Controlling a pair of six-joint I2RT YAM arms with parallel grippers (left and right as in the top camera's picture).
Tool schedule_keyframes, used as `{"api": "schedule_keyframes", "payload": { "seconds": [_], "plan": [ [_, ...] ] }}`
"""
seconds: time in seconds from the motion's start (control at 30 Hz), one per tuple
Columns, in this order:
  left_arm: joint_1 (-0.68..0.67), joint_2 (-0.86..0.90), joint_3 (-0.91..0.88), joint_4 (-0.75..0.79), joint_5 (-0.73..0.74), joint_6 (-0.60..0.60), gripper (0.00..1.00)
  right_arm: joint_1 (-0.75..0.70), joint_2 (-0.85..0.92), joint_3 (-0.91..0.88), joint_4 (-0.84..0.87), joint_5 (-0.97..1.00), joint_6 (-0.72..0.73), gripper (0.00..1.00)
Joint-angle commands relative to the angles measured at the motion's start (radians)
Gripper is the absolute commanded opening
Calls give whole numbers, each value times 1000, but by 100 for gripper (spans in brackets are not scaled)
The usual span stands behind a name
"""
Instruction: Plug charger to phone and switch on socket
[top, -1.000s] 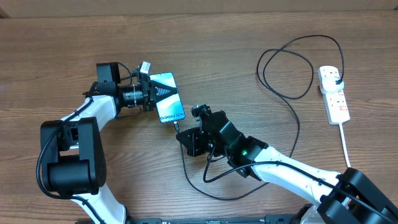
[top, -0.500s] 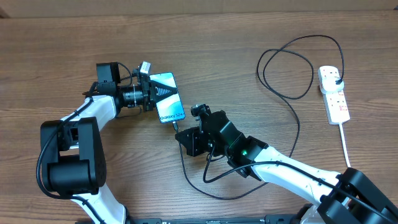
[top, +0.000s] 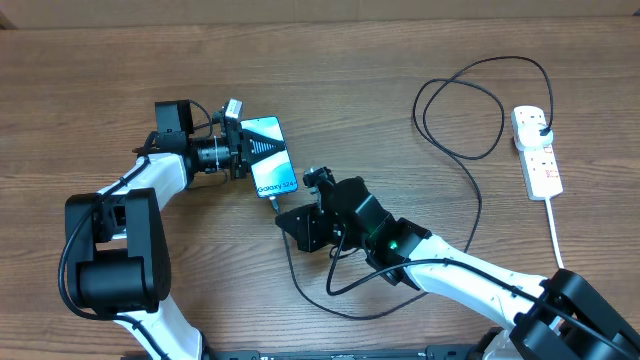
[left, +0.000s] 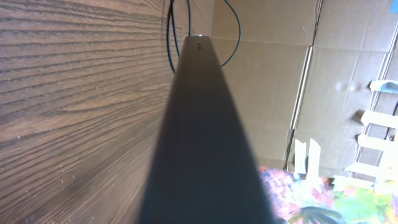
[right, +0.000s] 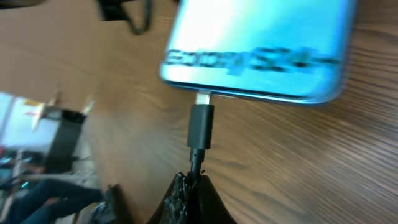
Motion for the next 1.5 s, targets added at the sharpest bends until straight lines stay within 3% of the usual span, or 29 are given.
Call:
{"api": "schedule_keyframes", "payload": {
  "seconds": [0.0, 0.43, 1.47],
  "plan": [
    [-1, -31, 4, 5, 48, -10, 4, -2, 4, -2, 24, -116, -37, 4],
    [-1, -31, 4, 4, 48, -10, 4, -5, 4, -2, 0, 13, 19, 4],
    [-1, -31, 4, 5, 47, -10, 4, -101, 4, -2, -40, -37, 40, 4]
  ]
}}
